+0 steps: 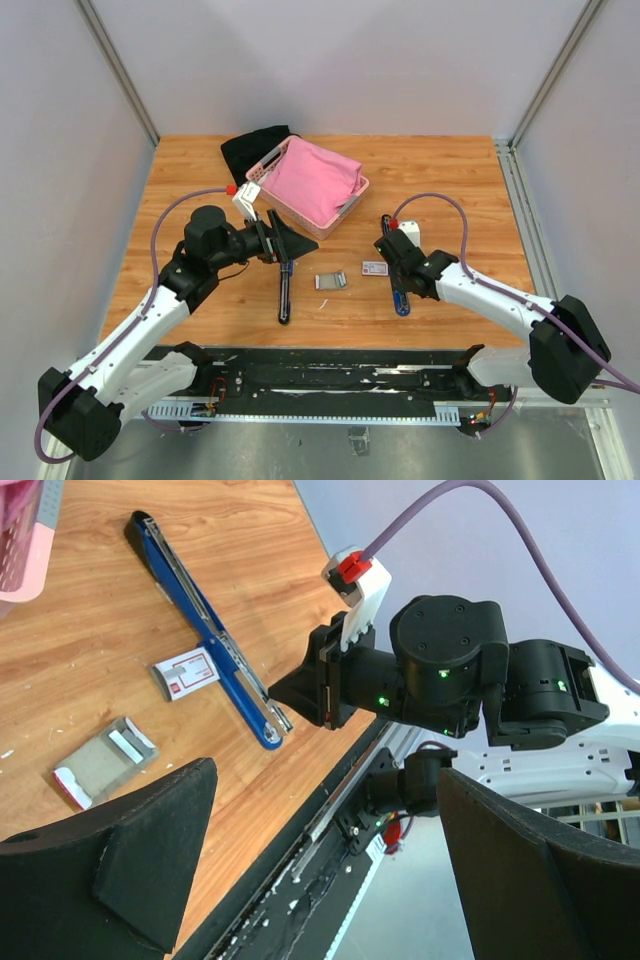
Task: Load the staples into the stapler
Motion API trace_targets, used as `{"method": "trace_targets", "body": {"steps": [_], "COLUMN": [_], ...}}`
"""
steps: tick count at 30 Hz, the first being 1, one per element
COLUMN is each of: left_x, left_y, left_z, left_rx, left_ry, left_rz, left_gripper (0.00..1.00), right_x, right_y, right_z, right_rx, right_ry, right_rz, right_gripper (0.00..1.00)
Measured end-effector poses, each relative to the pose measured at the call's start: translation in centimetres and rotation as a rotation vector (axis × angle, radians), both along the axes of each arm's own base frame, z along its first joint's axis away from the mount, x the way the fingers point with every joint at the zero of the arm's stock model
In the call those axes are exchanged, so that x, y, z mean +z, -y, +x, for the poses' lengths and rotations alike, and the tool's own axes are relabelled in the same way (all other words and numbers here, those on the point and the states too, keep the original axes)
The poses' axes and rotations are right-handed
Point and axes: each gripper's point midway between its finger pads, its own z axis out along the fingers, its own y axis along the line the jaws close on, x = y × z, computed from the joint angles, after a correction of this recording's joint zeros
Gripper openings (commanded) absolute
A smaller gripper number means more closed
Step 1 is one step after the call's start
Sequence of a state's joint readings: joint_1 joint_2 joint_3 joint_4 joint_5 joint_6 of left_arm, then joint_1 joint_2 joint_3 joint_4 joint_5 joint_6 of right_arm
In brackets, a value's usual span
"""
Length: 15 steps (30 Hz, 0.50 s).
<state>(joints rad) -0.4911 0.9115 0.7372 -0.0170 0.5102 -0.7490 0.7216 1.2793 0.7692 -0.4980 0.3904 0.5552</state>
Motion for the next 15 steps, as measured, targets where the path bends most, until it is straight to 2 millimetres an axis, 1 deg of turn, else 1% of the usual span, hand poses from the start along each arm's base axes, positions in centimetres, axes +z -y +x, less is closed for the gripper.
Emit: {"method": "trace_targets", "body": {"steps": [5,15], "left_x": [-0.38,-0.52], "left_y": [-0.03,-0.03], "left_z": [-0.06,-0.10], "left_rx": [0.000,-0.001], "left_ry": [-0.007,-0.010], "left_rz": [0.004,0.005], "left_gripper": [0.96,0.96], "right_x": [-0.06,-0.07], "right_y": [0.02,0.08], "right_z": [0.07,-0.43], "right_rx": [-0.008,-0.015], "right_ry": [0.013,0.026], "right_rz": [0.007,0.024], "right_gripper": [0.08,0.20]}}
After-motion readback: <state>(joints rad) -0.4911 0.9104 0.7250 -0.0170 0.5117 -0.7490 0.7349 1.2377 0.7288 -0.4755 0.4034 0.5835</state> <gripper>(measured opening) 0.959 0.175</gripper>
